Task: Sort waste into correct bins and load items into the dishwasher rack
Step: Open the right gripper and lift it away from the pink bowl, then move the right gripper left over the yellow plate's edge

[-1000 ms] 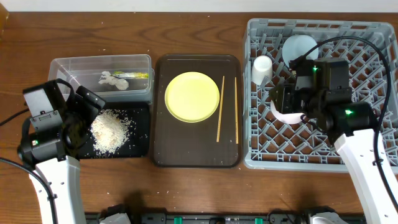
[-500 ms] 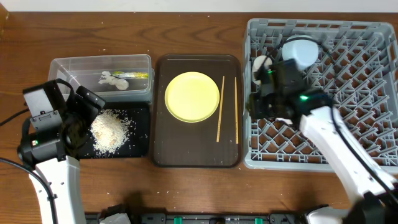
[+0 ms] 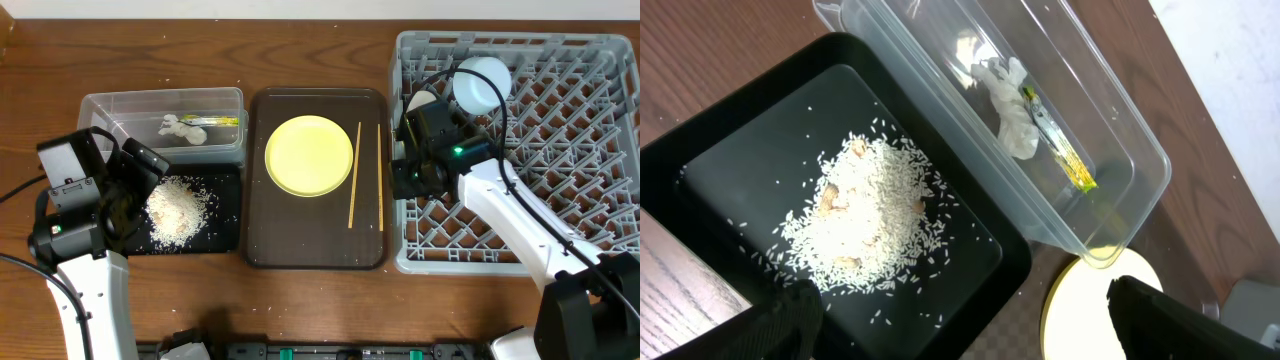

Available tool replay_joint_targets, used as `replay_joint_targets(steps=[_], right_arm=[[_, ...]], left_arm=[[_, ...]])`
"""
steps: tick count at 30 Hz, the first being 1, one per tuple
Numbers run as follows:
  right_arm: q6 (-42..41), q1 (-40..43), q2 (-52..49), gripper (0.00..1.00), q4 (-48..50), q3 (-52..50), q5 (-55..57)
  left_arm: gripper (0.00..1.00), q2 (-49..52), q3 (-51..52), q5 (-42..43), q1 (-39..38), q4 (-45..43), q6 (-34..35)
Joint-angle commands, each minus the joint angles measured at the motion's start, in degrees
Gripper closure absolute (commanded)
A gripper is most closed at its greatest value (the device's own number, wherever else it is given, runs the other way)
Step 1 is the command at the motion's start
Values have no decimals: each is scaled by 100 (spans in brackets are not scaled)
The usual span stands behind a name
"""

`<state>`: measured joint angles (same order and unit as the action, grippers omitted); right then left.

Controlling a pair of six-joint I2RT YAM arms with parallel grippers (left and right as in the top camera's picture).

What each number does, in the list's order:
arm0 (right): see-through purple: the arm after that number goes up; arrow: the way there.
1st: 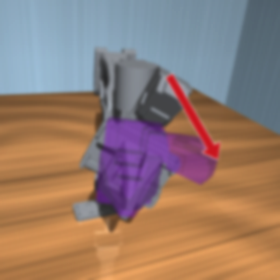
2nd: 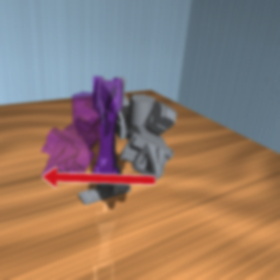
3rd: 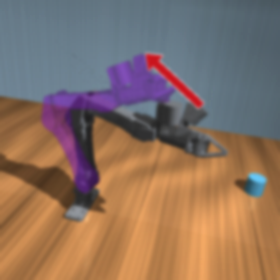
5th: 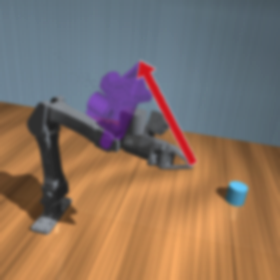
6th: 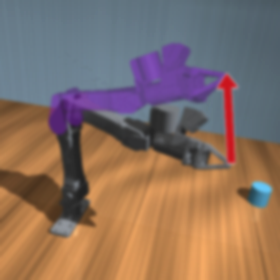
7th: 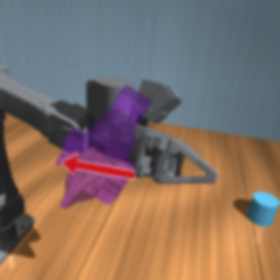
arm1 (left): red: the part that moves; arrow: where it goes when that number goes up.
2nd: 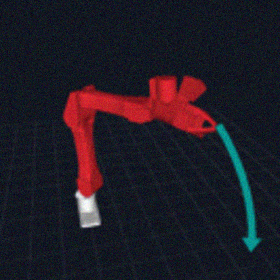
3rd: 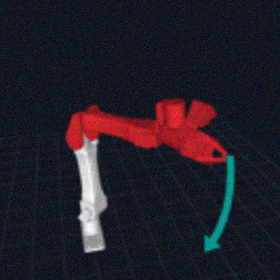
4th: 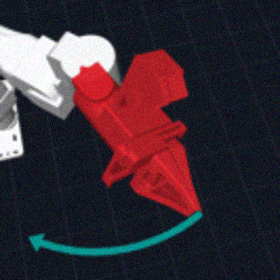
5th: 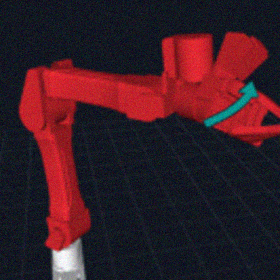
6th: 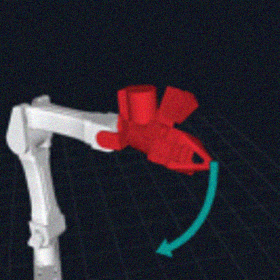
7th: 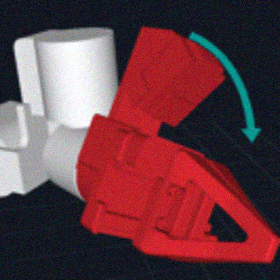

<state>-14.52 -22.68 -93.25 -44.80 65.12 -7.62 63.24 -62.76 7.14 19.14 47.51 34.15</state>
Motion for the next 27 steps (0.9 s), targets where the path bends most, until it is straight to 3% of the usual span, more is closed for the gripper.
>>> replay_joint_targets(steps=[1, 10, 19, 27], right_arm=[[63, -17, 0, 94, -254, -76, 186], [157, -15, 7, 87, -243, 44, 181], [520, -114, 345, 65, -398, 1705, 168], [907, -623, 179, 64, 201, 1974, 142]], left_arm=[[6, 9, -85, -31, 31, 2, 2], [6, 9, -85, -31, 31, 2, 2], [6, 9, -85, -31, 31, 2, 2], [6, 9, -85, -31, 31, 2, 2]])
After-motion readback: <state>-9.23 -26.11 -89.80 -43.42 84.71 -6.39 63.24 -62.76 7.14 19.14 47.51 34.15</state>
